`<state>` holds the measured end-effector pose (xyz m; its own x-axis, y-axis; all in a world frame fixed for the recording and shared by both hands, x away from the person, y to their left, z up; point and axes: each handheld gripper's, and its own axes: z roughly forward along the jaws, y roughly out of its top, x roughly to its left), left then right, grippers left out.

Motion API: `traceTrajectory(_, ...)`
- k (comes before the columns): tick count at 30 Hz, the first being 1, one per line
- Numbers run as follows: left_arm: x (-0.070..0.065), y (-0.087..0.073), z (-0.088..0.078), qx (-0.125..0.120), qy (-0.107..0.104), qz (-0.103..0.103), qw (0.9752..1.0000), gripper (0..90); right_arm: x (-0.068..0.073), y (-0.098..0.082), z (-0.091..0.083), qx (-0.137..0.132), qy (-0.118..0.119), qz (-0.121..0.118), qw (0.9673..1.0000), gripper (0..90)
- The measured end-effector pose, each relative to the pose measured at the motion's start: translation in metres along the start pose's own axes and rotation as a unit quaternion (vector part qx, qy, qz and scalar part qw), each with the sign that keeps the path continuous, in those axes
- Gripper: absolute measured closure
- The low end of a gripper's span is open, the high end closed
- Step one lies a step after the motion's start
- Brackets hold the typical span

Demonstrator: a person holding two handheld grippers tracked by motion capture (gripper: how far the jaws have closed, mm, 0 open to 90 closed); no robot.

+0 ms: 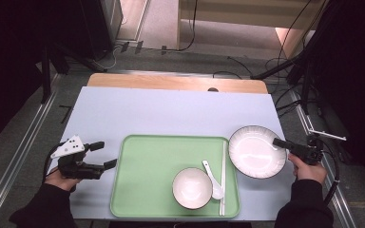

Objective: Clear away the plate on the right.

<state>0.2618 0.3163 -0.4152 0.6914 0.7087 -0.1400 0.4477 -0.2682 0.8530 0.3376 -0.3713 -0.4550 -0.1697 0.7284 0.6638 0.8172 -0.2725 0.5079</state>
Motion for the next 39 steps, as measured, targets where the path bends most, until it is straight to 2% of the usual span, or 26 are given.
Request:
traceTrajectory(2, -0.001, 0.001, 0.003, 0.003, 0.020, -0.010, 0.9998, 16.9, 0.005, 0.001, 0.000, -0.006, 0.001, -0.011, 0.9999, 83.5)
traceTrajectory(4, -0.001, 0.003, 0.005, 0.008, 0.021, -0.015, 0.9996, 17.1, 0.009, 0.002, 0.002, -0.004, 0.001, -0.013, 0.9999, 83.5)
traceTrajectory(7, 0.001, 0.004, 0.005, 0.008, 0.008, -0.024, 0.9997, 17.0, 0.014, 0.002, 0.008, 0.005, 0.007, -0.012, 0.9999, 83.4)
traceTrajectory(10, 0.003, 0.005, 0.004, 0.010, -0.001, -0.021, 0.9997, 17.1, 0.020, 0.004, 0.012, 0.008, 0.011, -0.010, 0.9999, 83.5)
traceTrajectory(13, 0.004, 0.008, 0.006, 0.002, -0.009, -0.033, 0.9994, 22.1, 0.025, 0.006, 0.016, 0.011, 0.018, -0.003, 0.9998, 83.6)
traceTrajectory(14, 0.004, 0.009, 0.007, 0.003, -0.004, -0.033, 0.9994, 22.3, 0.027, 0.006, 0.017, 0.010, 0.018, 0.000, 0.9998, 83.5)
traceTrajectory(16, 0.003, 0.012, 0.008, -0.002, -0.015, -0.034, 0.9993, 24.3, 0.031, 0.007, 0.018, 0.011, 0.019, -0.001, 0.9998, 83.4)
traceTrajectory(18, 0.002, 0.015, 0.009, -0.003, -0.014, -0.033, 0.9993, 27.6, 0.035, 0.009, 0.021, 0.013, 0.021, -0.003, 0.9997, 83.4)
traceTrajectory(25, 0.000, 0.028, 0.017, -0.002, -0.022, -0.043, 0.9989, 27.8, 0.046, 0.019, 0.037, 0.028, 0.021, -0.011, 0.9993, 83.5)
traceTrajectory(27, 0.001, 0.032, 0.019, 0.002, -0.025, -0.049, 0.9985, 27.8, 0.049, 0.022, 0.041, 0.029, 0.022, -0.008, 0.9993, 83.4)
traceTrajectory(29, 0.002, 0.036, 0.022, 0.012, -0.031, -0.065, 0.9973, 29.8, 0.052, 0.024, 0.046, 0.030, 0.023, -0.010, 0.9992, 83.4)
traceTrajectory(33, -0.002, 0.041, 0.030, 0.024, -0.027, -0.052, 0.9980, 29.4, 0.062, 0.027, 0.056, 0.040, 0.024, -0.015, 0.9988, 83.5)
traceTrajectory(37, -0.005, 0.049, 0.036, 0.023, -0.027, -0.048, 0.9982, 28.7, 0.072, 0.029, 0.067, 0.049, 0.028, -0.015, 0.9983, 83.4)
traceTrajectory(39, -0.007, 0.054, 0.040, 0.033, -0.024, -0.046, 0.9981, 28.7, 0.078, 0.030, 0.073, 0.054, 0.032, -0.014, 0.9979, 83.5)
